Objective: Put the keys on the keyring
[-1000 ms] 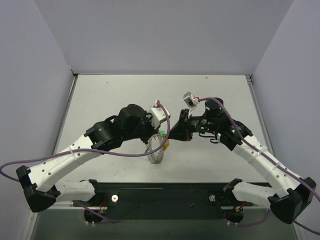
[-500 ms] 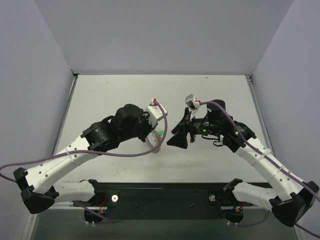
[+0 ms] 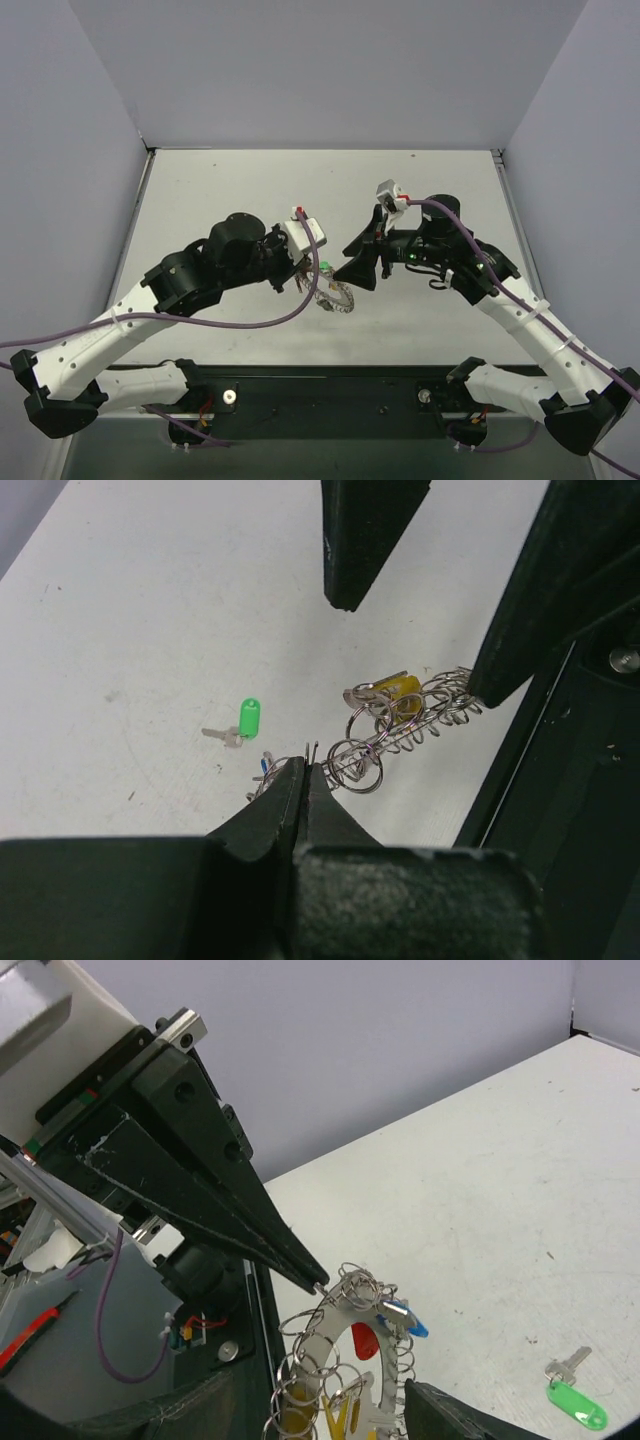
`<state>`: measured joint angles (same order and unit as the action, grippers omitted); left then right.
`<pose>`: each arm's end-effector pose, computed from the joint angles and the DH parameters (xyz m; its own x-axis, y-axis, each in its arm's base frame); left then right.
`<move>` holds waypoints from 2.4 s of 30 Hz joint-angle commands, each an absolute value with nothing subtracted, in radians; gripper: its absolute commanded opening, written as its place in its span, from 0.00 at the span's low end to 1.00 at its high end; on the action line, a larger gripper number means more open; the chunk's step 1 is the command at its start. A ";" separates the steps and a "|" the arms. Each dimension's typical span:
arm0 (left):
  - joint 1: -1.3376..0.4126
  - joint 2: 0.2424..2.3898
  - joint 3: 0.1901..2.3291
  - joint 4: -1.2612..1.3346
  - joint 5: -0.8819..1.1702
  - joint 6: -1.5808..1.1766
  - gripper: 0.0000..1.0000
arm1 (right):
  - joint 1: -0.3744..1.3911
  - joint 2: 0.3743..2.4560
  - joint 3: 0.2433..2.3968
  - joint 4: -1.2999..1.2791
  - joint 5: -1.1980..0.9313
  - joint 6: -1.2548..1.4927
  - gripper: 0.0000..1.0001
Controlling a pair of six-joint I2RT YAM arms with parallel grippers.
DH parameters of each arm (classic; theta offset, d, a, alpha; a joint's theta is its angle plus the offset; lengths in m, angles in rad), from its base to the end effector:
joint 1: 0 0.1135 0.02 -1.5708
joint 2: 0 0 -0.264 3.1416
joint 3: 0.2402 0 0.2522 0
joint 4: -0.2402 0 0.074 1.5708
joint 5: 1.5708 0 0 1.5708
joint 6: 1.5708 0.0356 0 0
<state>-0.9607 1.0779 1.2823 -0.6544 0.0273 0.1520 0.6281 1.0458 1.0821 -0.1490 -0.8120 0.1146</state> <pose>0.1261 -0.1820 0.4069 -0.1201 0.4361 -0.8919 0.8615 0.4922 0.1246 0.1694 0.1550 0.3997 -0.2034 -0.0504 -0.9778 -0.9709 0.1397 0.1947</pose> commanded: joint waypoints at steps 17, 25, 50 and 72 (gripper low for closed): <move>-0.960 0.970 1.181 -0.393 0.216 0.146 0.00 | 0.629 1.089 1.080 0.089 -0.942 0.206 0.58; -0.957 0.923 1.114 -0.261 0.221 0.087 0.00 | 0.629 1.057 1.028 0.195 -0.989 0.261 0.57; -0.835 0.914 1.023 -0.014 0.454 -0.109 0.00 | 0.635 1.015 0.979 0.278 -0.968 0.342 0.30; -0.785 0.885 1.020 0.002 0.486 -0.124 0.00 | 0.637 1.020 0.986 0.252 -0.945 0.327 0.00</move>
